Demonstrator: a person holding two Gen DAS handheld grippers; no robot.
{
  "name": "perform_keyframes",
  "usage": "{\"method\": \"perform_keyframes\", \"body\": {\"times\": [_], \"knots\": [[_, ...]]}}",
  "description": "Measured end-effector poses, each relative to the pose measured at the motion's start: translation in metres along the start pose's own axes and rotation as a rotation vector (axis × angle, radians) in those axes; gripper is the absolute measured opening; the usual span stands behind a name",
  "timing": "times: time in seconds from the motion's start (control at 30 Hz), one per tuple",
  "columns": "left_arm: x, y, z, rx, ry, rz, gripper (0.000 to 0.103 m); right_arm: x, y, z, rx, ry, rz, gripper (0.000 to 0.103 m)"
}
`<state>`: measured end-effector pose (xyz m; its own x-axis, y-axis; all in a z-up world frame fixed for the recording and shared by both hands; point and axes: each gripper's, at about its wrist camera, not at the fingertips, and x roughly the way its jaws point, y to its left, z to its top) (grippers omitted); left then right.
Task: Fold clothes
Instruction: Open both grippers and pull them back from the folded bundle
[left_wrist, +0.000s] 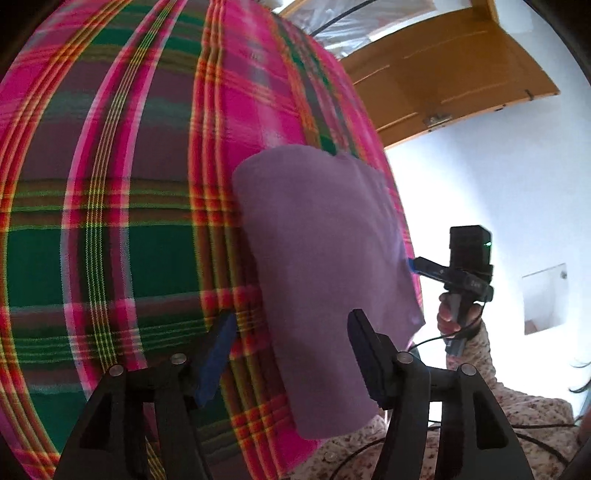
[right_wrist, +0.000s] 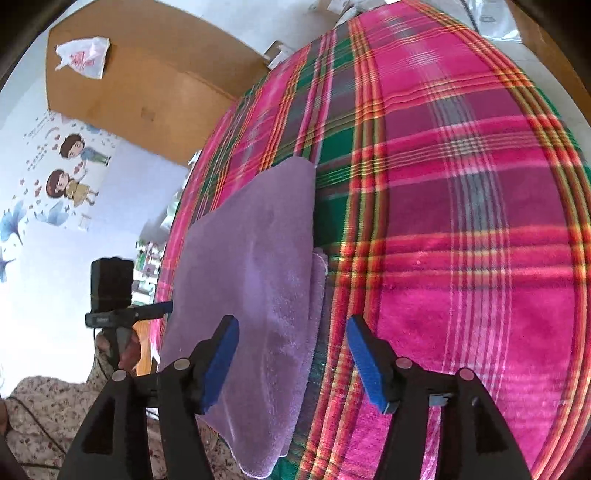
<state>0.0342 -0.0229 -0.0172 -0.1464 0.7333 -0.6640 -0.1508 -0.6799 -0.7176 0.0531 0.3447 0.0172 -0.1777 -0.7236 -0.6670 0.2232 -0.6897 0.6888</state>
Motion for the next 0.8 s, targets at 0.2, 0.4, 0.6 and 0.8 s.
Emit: {"method": "perform_keyframes", "body": {"times": [0.2,0.4,0.6,0.8], "knots": [[0.009,-0.003,0.010,-0.003,0.031,-0.071,0.076,0.012,0.000,0.013,-0.016,0.073,0.044,0.066],[0.012,0.005,0.009,-0.047,0.042,-0.166,0.076,0.025,-0.001,0.029,-0.006,0.120,0.128,0.073],[0.009,0.002,0.000,-0.020,0.077,-0.185,0.076,0.026,-0.001,0.033,-0.032,0.160,0.174,0.081],[0.024,-0.012,0.000,-0.023,0.114,-0.191,0.080,0.034,0.011,0.037,-0.069,0.170,0.165,0.088]]}}
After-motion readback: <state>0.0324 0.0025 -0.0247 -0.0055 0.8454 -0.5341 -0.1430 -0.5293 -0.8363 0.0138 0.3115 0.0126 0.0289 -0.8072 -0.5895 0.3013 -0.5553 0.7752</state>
